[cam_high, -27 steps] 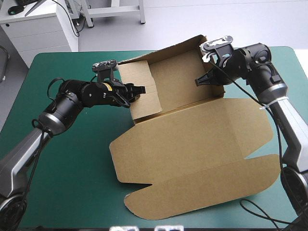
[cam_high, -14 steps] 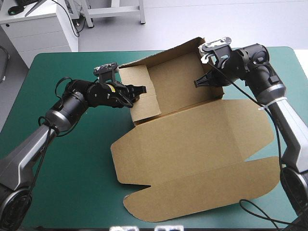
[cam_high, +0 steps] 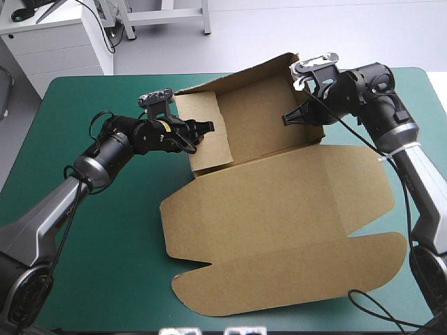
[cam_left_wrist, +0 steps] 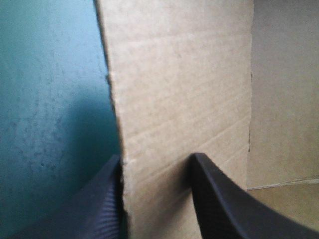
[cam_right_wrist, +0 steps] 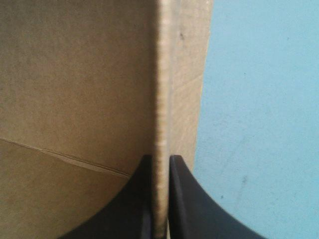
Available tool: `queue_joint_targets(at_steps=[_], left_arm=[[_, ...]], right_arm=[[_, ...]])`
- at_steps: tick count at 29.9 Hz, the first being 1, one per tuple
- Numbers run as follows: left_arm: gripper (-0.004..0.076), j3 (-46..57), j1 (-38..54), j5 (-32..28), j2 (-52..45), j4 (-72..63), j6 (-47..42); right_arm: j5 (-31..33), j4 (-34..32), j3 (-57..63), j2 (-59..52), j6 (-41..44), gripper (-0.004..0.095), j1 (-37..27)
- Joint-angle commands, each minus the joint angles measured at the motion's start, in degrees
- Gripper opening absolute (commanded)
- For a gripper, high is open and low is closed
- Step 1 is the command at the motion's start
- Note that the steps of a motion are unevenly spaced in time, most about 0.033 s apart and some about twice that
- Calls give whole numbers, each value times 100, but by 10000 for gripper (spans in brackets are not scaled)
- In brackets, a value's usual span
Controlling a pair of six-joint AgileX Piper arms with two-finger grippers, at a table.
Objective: Fold the box
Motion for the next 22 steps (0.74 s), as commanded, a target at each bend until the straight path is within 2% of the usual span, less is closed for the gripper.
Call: queue_joint_targets(at_steps=[1, 7, 9, 15, 17, 19, 20, 22], left_arm=[[353, -201, -12, -272, -213, -12, -61], [604, -201, 122, 258, -200, 82, -64], [627, -201, 122, 317, -188, 82, -154], [616, -201, 122, 392, -180, -214, -154], [575, -201, 122, 392, -180, -319, -154], [470, -201, 122, 392, -180, -352, -154], [399, -201, 122, 405, -180, -352, -154], [143, -201, 122, 405, -180, -352, -154]], right_arm=[[-300, 634, -224, -429, -13, -12, 68], [-261, 673, -234, -514, -13, -12, 68], [-204, 684, -234, -507, -13, -12, 68], [-155, 722, -234, -507, -13, -12, 68], [-117, 736, -234, -507, -13, -12, 68], [-104, 736, -234, -507, -13, -12, 68], [-98, 726, -234, -507, -13, -12, 68], [-68, 638, -234, -507, -13, -12, 68]])
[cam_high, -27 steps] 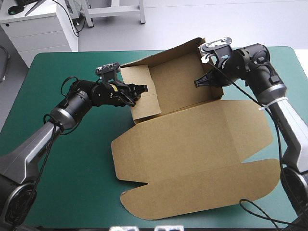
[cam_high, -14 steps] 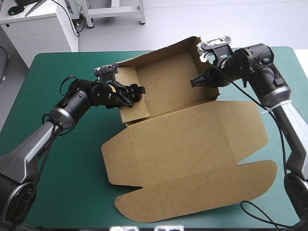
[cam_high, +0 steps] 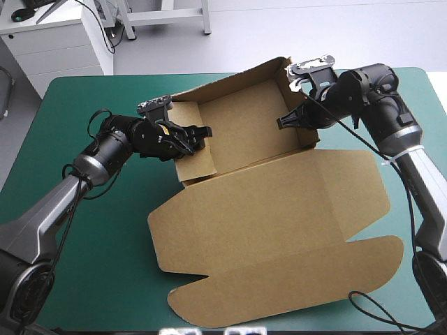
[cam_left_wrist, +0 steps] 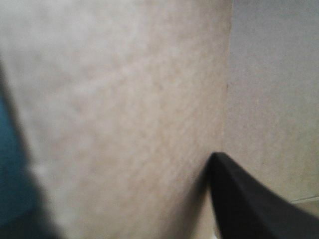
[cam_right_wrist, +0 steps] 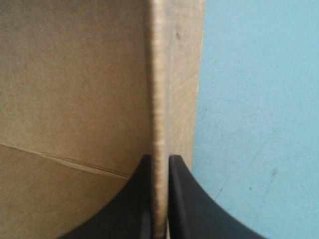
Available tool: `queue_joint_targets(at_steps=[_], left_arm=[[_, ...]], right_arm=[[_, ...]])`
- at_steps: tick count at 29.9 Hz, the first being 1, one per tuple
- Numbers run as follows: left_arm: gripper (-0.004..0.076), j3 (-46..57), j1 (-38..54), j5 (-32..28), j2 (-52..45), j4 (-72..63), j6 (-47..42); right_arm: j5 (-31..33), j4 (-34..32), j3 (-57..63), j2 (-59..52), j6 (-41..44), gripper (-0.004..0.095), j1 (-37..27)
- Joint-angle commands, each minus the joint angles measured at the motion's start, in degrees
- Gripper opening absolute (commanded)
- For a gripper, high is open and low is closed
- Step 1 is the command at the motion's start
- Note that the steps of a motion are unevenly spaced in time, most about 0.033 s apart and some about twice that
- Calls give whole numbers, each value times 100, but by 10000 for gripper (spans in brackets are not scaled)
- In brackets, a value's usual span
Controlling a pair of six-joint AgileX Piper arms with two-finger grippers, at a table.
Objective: Fold the box
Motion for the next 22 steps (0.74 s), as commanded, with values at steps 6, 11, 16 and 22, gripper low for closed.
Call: queue_joint_targets(at_steps=[6, 11, 16, 22], left_arm=[[-8, -221, 16, -374, -349, 263, 5], [-8, -637, 16, 159, -333, 832, 19], [-8, -1402, 16, 1186, -164, 1825, 287], [-8, -2258, 16, 2747, 281, 2471, 797]], right_arm=[[-184, -104, -234, -342, 132, -12, 12], [-163, -355, -234, -322, 394, -12, 2], [-20, -638, -234, -264, 716, -12, -12], [544, -600, -234, 188, 1078, -14, -285]])
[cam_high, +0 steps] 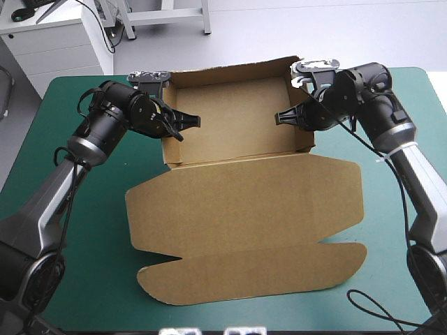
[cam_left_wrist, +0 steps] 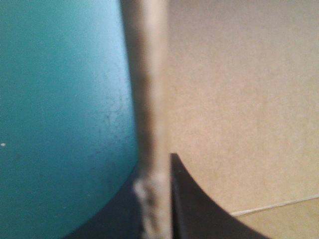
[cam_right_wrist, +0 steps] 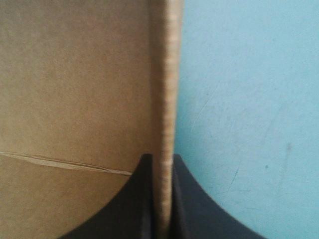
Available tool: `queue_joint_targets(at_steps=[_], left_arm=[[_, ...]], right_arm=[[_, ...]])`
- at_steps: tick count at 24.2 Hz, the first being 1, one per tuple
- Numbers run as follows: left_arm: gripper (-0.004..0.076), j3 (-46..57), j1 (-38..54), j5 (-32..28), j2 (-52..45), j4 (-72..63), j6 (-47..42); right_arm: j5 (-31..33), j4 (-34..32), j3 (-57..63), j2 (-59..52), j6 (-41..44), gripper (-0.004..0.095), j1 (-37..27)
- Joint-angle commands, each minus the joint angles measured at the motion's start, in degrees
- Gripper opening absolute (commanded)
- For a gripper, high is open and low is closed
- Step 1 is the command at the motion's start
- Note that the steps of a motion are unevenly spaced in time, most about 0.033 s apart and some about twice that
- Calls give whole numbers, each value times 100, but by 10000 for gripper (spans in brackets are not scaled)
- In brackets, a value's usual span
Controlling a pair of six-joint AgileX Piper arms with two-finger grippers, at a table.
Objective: Fold the box
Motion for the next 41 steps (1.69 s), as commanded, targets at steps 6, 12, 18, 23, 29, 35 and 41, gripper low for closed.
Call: queue_joint_targets(at_steps=[6, 12, 18, 23, 29, 35, 41], left_arm=[[-8, -603, 39, 1094, 619, 424, 431], [-8, -603, 39, 1094, 1329, 383, 626], [-8, -603, 39, 1094, 1518, 344, 1025], [-8, -603, 39, 1068, 1518, 354, 1031], [-8, -615, 39, 873, 1642, 255, 1031], [-8, -615, 39, 884, 1922, -91, 1031], [-8, -627, 39, 934, 1971, -4, 1031]], right_arm=[[300, 153, -157, 632, -109, -13, -263], [300, 29, -157, 1286, -220, -13, -263], [300, 11, -157, 1614, -326, -14, -263], [300, -42, -157, 1614, -403, -13, -263], [300, -185, -157, 1614, -403, -13, -263], [300, -232, -157, 1614, -403, -13, -263], [300, -272, -157, 1614, -403, -13, -263]])
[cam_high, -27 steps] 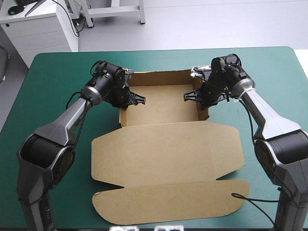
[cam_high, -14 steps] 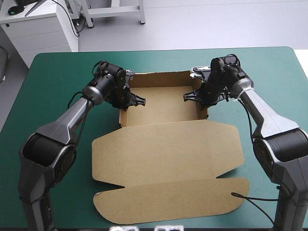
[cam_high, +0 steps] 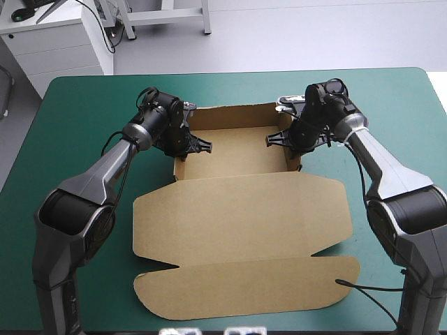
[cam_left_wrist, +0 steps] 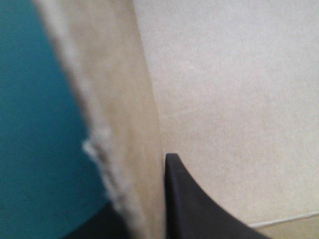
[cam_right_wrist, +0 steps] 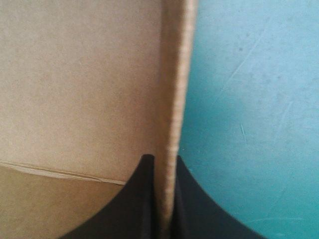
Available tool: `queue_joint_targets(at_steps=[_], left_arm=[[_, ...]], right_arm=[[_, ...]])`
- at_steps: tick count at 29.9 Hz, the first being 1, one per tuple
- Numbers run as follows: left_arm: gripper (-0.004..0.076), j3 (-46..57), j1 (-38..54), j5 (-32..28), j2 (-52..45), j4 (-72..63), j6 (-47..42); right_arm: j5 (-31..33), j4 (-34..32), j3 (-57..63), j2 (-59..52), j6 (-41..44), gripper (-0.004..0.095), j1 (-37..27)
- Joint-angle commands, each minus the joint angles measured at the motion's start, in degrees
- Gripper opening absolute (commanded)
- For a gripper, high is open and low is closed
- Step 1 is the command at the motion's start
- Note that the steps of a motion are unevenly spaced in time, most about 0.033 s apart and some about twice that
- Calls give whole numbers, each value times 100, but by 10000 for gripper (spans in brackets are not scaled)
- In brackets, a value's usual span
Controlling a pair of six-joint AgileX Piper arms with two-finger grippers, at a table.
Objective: Fold the box
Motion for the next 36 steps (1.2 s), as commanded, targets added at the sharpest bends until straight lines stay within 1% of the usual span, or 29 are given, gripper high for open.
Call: queue_joint_targets(at_steps=[1, 4, 6, 9, 10, 12, 14, 15, 16, 20, 22, 23, 24, 30, 36], left_arm=[[-7, -19, -32, 332, -116, 186, 263], [14, -19, -32, 462, -116, 186, 457], [80, -19, -32, 488, -104, 154, 771], [223, -19, -32, 488, -104, 64, 844], [285, -19, -32, 488, -104, -21, 844], [404, -19, -32, 448, -104, -142, 844], [514, -19, -32, 434, -104, -112, 833], [549, -19, -32, 434, -104, -112, 822], [567, -19, -32, 434, -104, -100, 822], [568, -130, -32, 445, -104, -86, 781], [568, -286, -32, 474, -104, -71, 781], [568, -410, -32, 491, -104, -10, 768], [568, -536, -32, 491, -117, 43, 718], [568, -1335, -32, 501, -237, 43, 666], [568, -2021, -32, 501, -397, 125, 542]], right_arm=[[161, -664, -110, -202, -210, -13, -93], [161, -664, -110, -202, -210, -13, -93], [161, -664, -110, -202, -210, -13, -93], [161, -664, -110, -202, -220, -9, -93], [161, -641, -110, -202, -263, 3, -93], [161, -639, -110, -202, -297, 64, -93], [161, -639, -110, -202, -297, 151, -93], [161, -639, -110, -202, -297, 212, -93], [161, -639, -110, -202, -297, 278, -93], [132, -660, -191, -202, -256, 539, -93], [108, -660, -334, -202, -209, 615, -93], [97, -660, -454, -202, -168, 635, -93], [97, -660, -592, -202, -148, 650, -93], [154, -660, -1370, -202, -102, 649, -93], [154, -660, -1613, -221, -43, 648, -93]])
